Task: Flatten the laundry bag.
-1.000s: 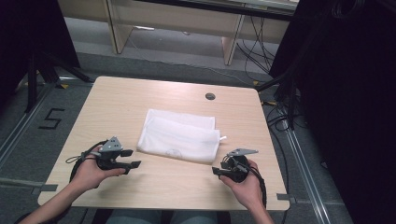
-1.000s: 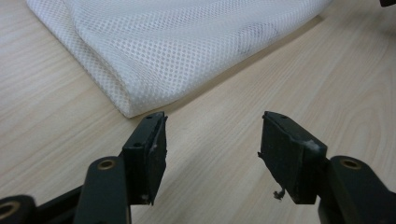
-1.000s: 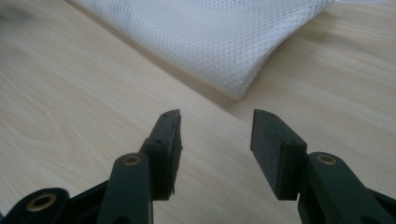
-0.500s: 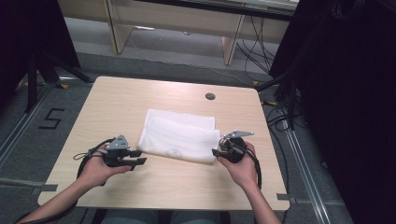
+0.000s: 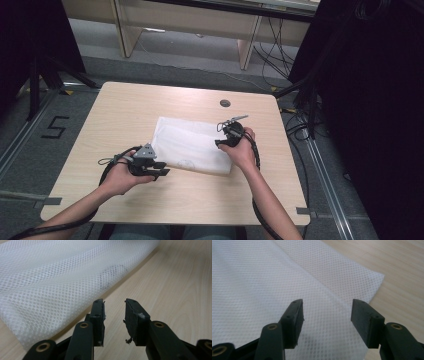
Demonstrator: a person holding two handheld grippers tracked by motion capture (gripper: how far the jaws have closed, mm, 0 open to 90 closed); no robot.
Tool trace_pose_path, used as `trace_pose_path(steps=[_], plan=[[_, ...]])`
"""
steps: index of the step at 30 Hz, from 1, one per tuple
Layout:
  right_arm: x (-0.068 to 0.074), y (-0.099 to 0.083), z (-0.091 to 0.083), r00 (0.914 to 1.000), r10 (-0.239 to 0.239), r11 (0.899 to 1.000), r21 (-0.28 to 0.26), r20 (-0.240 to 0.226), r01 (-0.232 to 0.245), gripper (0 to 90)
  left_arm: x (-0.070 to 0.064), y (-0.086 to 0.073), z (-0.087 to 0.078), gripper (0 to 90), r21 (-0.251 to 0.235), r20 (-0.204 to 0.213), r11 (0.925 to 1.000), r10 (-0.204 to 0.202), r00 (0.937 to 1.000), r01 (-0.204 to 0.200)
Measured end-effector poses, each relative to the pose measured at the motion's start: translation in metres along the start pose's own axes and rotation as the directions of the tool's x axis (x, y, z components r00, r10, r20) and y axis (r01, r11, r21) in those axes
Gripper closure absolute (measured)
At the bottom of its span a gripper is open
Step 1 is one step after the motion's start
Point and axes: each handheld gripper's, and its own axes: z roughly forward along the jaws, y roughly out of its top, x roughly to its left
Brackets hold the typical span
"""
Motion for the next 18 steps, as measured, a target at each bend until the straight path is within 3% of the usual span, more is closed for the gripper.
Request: trace_pose_path(steps=[2, 3, 4, 6, 7, 8, 11, 14, 16, 17, 18], plan=[[-0.003, 0.008, 0.015, 0.9997, -0.019, 1.0, 0.01, 0.018, 0.019, 41.4, -0.001, -0.001, 0.0, 67.1, -0.004, 0.001, 0.9999, 0.011, 0.9999, -0.011], [-0.003, 0.008, 0.015, 0.9997, -0.019, 1.0, 0.01, 0.018, 0.019, 41.4, -0.002, -0.002, 0.0, 67.1, 0.002, 0.001, 1.0, -0.004, 1.0, 0.004], [-0.002, 0.009, 0.019, 0.9997, -0.006, 1.0, 0.024, 0.023, 0.006, 41.1, -0.001, -0.002, 0.0, 66.9, 0.004, 0.003, 0.9999, 0.014, 0.9999, -0.014], [-0.003, 0.012, 0.031, 0.9983, -0.027, 0.998, 0.053, 0.052, 0.024, 41.9, -0.004, -0.003, 0.0, 66.1, 0.011, 0.002, 0.9999, -0.001, 1.0, 0.001], [-0.003, 0.012, 0.031, 0.9983, -0.027, 0.998, 0.053, 0.052, 0.024, 41.9, -0.003, -0.003, 0.001, 66.1, 0.016, 0.012, 0.9996, 0.022, 0.9997, -0.022], [-0.002, 0.012, 0.038, 0.9982, -0.016, 0.997, 0.08, 0.058, 0.011, 43.0, -0.004, -0.004, 0.002, 65.5, 0.03, 0.003, 0.9994, 0.016, 0.9999, -0.016], [-0.002, 0.011, 0.044, 0.9975, -0.042, 0.995, 0.088, 0.057, 0.037, 44.4, -0.005, -0.005, 0.002, 65.0, 0.026, 0.01, 0.9996, 0.009, 0.9999, -0.009], [-0.002, 0.012, 0.046, 0.9987, -0.027, 0.996, 0.089, 0.043, 0.023, 48.5, -0.002, -0.005, 0.002, 64.6, 0.034, 0.006, 0.9989, 0.031, 0.9995, -0.031], [-0.003, 0.012, 0.045, 0.9999, -0.011, 0.995, 0.095, 0.011, 0.01, 56.7, -0.004, -0.006, 0.003, 64.2, 0.028, 0.012, 0.9996, 0.006, 0.9999, -0.006], [-0.003, 0.012, 0.045, 0.9999, -0.011, 0.995, 0.095, 0.011, 0.01, 56.7, -0.002, -0.005, 0.002, 64.2, 0.042, 0.007, 0.9987, 0.03, 0.9995, -0.03], [-0.003, 0.012, 0.045, 0.9999, -0.012, 0.995, 0.096, 0.005, 0.011, 58.9, -0.004, -0.006, 0.002, 64.0, 0.037, 0.008, 0.9993, 0.006, 0.9999, -0.006]])
